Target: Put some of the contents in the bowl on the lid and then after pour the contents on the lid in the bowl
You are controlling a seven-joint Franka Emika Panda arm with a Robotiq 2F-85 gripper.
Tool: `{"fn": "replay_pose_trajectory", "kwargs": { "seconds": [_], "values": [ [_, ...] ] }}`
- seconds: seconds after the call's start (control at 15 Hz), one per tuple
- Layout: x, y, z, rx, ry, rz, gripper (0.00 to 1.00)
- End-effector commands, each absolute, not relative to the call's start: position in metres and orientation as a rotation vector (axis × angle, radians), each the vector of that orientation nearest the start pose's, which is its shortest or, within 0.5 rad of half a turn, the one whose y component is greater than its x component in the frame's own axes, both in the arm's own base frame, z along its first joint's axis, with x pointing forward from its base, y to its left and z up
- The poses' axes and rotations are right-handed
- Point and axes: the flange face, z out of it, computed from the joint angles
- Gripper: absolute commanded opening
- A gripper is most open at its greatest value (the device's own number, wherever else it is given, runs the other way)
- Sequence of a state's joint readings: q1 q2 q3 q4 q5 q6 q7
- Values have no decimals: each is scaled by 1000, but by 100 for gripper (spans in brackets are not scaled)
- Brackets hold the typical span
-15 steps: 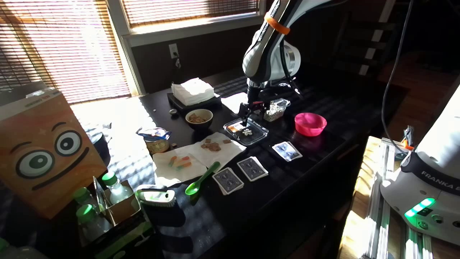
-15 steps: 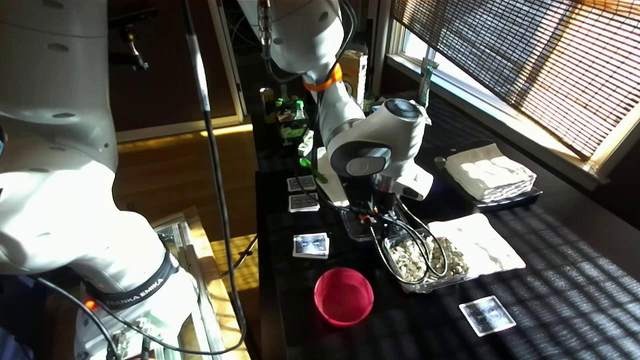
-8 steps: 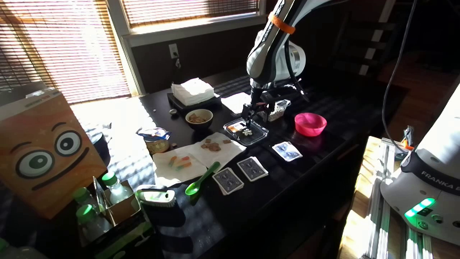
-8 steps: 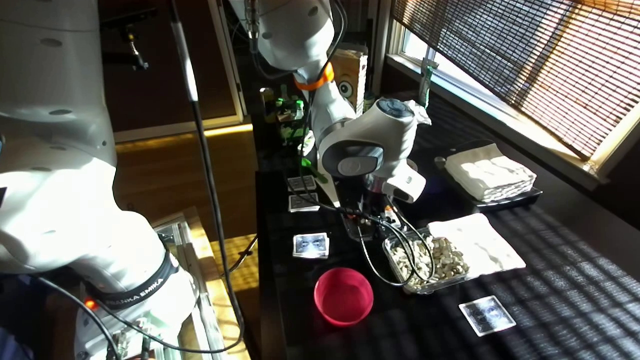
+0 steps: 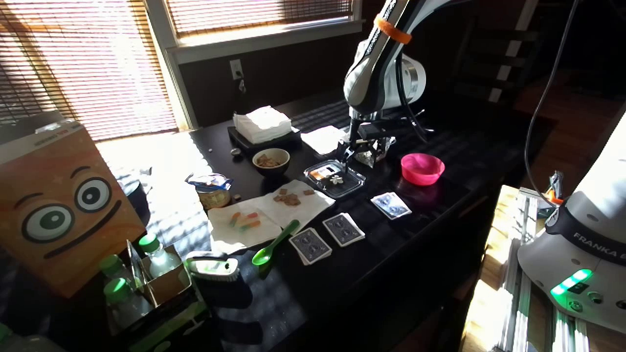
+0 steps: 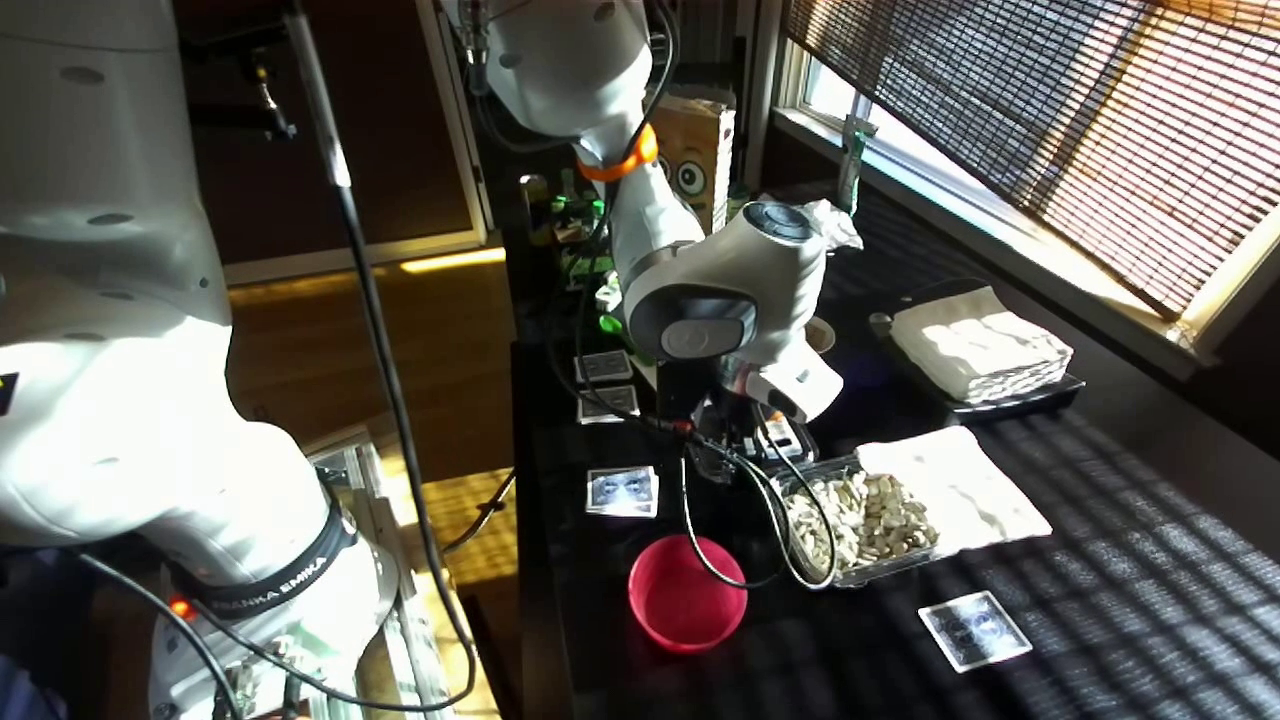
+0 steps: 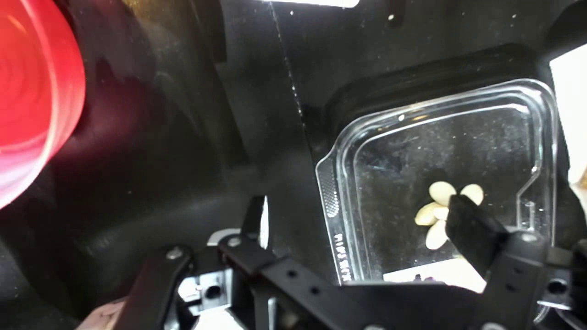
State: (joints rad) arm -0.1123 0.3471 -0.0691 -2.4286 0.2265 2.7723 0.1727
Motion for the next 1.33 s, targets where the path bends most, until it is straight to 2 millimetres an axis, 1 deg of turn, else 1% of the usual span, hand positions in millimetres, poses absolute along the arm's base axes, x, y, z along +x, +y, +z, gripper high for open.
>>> {"fn": "replay_pose_trajectory", "kwargs": {
  "seconds": [0.0,0.2,0.53,0.8,0.87,0.93,1.0,1.07,1.27],
  "values": [
    [470,-97,165,-2942,941,27,100],
    [472,-97,162,-2914,952,7,100],
    [474,-97,154,-2893,969,27,100],
    [480,-99,150,-2888,976,12,99],
    [482,-99,149,-2886,974,13,93],
    [483,-99,148,-2884,972,14,90],
    [485,-98,147,-2883,971,15,77],
    [487,-98,146,-2881,971,15,75],
    [490,-97,143,-2882,966,17,57]
  ]
}}
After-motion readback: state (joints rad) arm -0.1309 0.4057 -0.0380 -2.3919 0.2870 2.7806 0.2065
